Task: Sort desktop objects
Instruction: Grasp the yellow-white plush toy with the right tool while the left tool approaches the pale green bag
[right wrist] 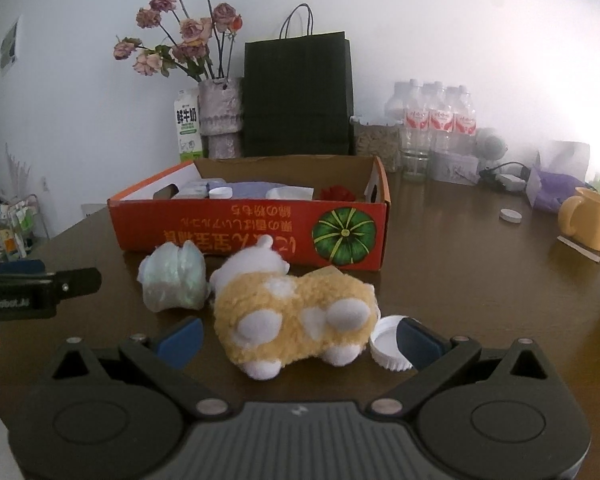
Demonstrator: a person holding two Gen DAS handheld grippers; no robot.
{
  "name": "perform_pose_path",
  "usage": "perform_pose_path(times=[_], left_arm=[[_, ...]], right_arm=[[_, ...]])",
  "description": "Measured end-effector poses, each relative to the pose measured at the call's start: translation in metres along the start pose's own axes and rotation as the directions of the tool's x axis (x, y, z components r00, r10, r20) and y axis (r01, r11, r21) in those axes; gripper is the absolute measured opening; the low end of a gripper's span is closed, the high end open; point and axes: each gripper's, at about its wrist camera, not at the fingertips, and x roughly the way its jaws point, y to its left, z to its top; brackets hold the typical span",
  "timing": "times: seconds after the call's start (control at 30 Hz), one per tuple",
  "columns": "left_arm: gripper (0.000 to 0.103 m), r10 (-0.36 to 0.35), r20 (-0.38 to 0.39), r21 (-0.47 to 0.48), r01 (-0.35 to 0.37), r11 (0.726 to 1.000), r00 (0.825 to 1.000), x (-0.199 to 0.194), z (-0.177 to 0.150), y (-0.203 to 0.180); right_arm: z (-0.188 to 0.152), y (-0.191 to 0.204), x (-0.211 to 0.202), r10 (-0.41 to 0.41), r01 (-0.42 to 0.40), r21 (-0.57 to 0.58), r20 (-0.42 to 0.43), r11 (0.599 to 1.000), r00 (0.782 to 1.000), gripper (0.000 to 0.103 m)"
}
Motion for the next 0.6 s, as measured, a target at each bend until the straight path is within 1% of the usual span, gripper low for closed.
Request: perform_pose_path(times=[0.4, 0.6], left_arm=[[0.103, 0.010, -0.013, -0.005, -0.010, 1.000, 1.000, 0.004, 0.001, 0.002], [0.103, 0.010, -0.016, -0.009, -0.010, 1.000, 1.000, 0.006, 0.000, 0.005]], right_arm=[[0.008, 0.004, 0.040, 0.013, -0.013, -0.008, -0.055, 1.000, 0.998, 0.103], [0.011, 0.004, 0.050, 0.012, -0.013, -0.009, -0.065, 1.000, 0.998, 0.103]])
